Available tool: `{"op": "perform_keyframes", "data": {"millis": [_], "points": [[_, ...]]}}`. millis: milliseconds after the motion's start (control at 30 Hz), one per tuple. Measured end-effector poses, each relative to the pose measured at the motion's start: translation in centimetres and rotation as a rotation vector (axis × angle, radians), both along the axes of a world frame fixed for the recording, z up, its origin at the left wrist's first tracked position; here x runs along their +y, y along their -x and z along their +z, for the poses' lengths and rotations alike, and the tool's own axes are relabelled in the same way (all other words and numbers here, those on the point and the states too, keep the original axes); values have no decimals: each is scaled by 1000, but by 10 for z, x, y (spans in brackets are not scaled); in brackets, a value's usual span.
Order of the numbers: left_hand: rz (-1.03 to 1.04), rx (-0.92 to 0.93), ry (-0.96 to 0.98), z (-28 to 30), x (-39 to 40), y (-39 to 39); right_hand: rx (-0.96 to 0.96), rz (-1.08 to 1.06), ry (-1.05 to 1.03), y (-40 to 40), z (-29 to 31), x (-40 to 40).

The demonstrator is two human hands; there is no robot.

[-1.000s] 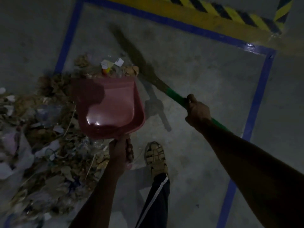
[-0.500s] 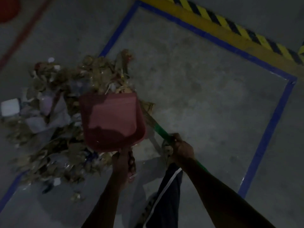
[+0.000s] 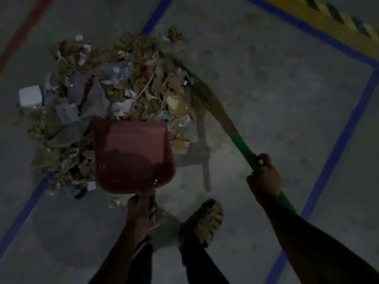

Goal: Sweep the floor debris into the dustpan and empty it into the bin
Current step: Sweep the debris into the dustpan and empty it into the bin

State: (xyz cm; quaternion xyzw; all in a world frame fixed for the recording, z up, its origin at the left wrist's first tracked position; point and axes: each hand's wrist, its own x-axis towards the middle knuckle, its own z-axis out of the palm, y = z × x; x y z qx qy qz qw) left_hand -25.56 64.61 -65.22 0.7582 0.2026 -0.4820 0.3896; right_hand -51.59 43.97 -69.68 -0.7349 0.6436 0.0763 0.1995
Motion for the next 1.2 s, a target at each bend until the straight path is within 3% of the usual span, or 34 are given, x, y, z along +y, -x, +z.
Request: {"op": "perform_keyframes", "data": {"millis": [200, 533, 767, 967, 1200], "points": [[-29, 71, 31, -18, 50, 4, 10, -177, -210, -45, -19, 45], [5, 81, 16, -17, 146, -77, -89, -32, -318, -165, -39, 153], [44, 56, 67, -4, 194, -140, -116, 50, -225, -202, -15, 200], [33, 78, 124, 8, 218, -173, -170, -90, -27, -185, 20, 222], [37, 28, 139, 28, 234, -184, -126, 72, 109, -173, 40, 246]]}}
